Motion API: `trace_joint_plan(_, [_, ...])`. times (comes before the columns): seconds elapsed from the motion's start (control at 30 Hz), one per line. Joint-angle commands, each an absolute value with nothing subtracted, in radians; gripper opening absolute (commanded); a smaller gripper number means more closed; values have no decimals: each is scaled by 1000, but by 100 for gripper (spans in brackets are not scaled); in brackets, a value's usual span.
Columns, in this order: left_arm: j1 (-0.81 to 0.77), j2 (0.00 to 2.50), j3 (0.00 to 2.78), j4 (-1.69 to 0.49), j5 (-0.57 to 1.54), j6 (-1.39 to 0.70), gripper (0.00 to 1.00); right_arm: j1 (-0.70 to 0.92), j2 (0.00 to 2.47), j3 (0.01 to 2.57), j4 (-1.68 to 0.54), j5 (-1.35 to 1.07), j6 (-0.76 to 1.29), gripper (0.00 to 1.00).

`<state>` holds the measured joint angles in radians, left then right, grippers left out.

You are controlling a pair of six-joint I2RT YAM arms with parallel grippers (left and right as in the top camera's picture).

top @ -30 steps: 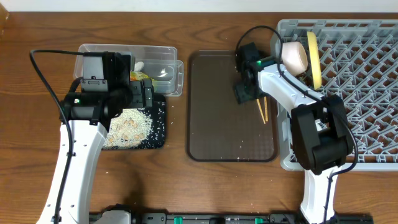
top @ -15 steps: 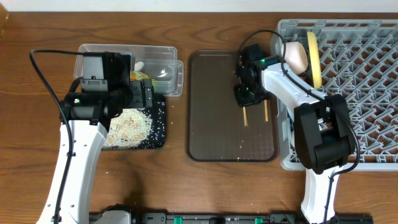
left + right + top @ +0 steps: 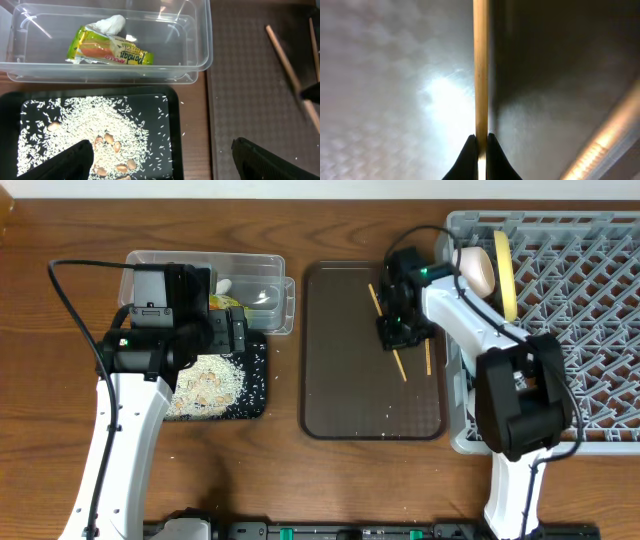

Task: Sort waste into correct bins and load items into the dishwasher rack
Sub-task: 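Insert the chopstick upright into the dish rack with the right gripper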

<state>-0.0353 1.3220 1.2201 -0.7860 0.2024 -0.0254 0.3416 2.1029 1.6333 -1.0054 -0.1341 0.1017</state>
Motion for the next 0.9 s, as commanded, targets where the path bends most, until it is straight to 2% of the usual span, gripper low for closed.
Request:
trace_joint_plan(0.0, [-31,1324,1242,-789,196,-20,91,322,1942,1748,-1045,-116,89,1])
trace_joint_plan(0.23, [-31,1324,1242,-789,197,-20,91,211,1724,1810,-1170,61,135,1])
trace_joint_plan(0.47, [-31,1324,1242,-789,196,-20,91,-4,1653,1792,-1287,183,125,1])
trace_joint_plan(0.63, [-31,1324,1242,-789,196,-20,91,-118,1676,1698,-1251,145,26,1])
trace_joint_plan(0.87, [-31,1324,1242,-789,196,-20,91,-137,1726,1562,-1132,144,-159,1])
